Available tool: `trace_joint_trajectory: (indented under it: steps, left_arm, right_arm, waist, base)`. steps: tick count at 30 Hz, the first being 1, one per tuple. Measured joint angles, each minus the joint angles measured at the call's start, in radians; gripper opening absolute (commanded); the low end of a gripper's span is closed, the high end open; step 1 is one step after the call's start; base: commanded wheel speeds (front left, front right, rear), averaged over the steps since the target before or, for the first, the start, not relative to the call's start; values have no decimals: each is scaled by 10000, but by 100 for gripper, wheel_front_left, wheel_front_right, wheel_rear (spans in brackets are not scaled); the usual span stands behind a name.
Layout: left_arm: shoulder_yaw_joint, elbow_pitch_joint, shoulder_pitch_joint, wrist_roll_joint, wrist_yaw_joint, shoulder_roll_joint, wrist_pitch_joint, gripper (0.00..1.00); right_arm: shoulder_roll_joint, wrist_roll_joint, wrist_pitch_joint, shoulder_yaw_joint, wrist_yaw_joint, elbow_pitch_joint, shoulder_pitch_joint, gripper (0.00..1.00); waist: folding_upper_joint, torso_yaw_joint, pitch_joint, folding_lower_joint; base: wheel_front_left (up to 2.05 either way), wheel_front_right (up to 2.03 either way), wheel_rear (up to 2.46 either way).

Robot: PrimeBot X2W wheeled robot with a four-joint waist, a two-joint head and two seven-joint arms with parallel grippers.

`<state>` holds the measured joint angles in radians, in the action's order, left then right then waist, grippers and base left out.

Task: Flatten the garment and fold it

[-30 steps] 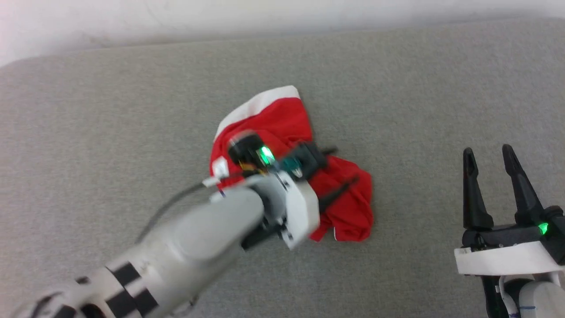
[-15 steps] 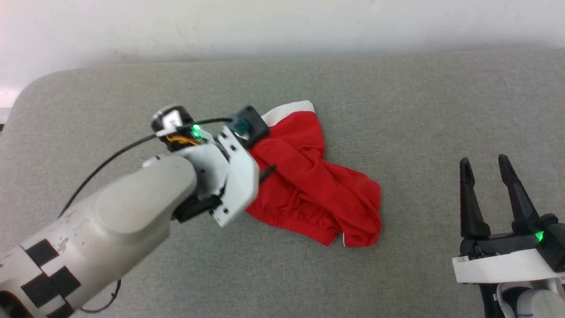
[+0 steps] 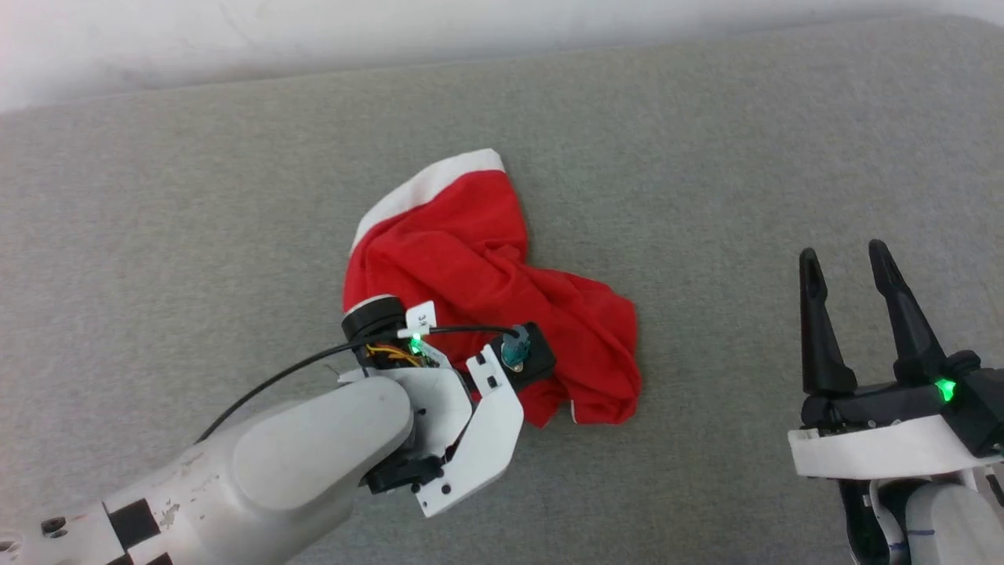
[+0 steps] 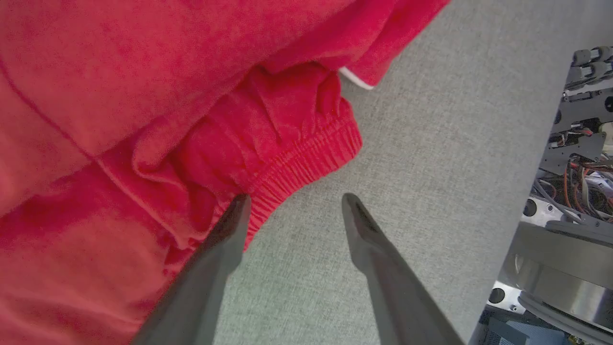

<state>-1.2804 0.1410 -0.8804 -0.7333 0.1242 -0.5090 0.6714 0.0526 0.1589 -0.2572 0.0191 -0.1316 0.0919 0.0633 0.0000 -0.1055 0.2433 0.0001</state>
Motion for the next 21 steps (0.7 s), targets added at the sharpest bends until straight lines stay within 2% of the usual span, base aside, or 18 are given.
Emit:
trace_joint_trajectory:
  steps: [6, 10, 11, 14, 17, 21]
  left_arm:
    - [84, 286, 19, 642, 0, 35, 6, 100]
    - [176, 286, 18, 621, 65, 0, -98, 100]
    - [184, 265, 17, 573, 67, -19, -184, 0]
    - [198, 127, 15, 449, 63, -107, -368, 0]
    - [104, 75, 15, 211, 65, -466, -1313, 0]
    - [21, 27, 5, -209, 67, -1432, -2685, 0]
  right_arm:
    - [-2, 67, 0, 29, 0, -13, 159, 100]
    - [2, 98, 0, 92, 0, -50, 158, 100]
    - [2, 98, 0, 92, 0, -63, 158, 100]
    - [0, 98, 0, 69, 0, -90, 157, 100]
    - [-2, 96, 0, 58, 0, -96, 148, 100]
    - [2, 90, 0, 209, 0, -86, -2, 100]
  waist:
    - [0, -430, 441, 0]
    - [0, -567, 639, -1]
    - [0, -561, 651, 0]
    - [0, -489, 614, 1]
    - [0, -383, 449, 1]
    - [0, -181, 150, 1]
  base:
    - [0, 0, 0]
    - [0, 0, 0]
    - [0, 0, 0]
    - [0, 0, 0]
    - [0, 0, 0]
    - [0, 0, 0]
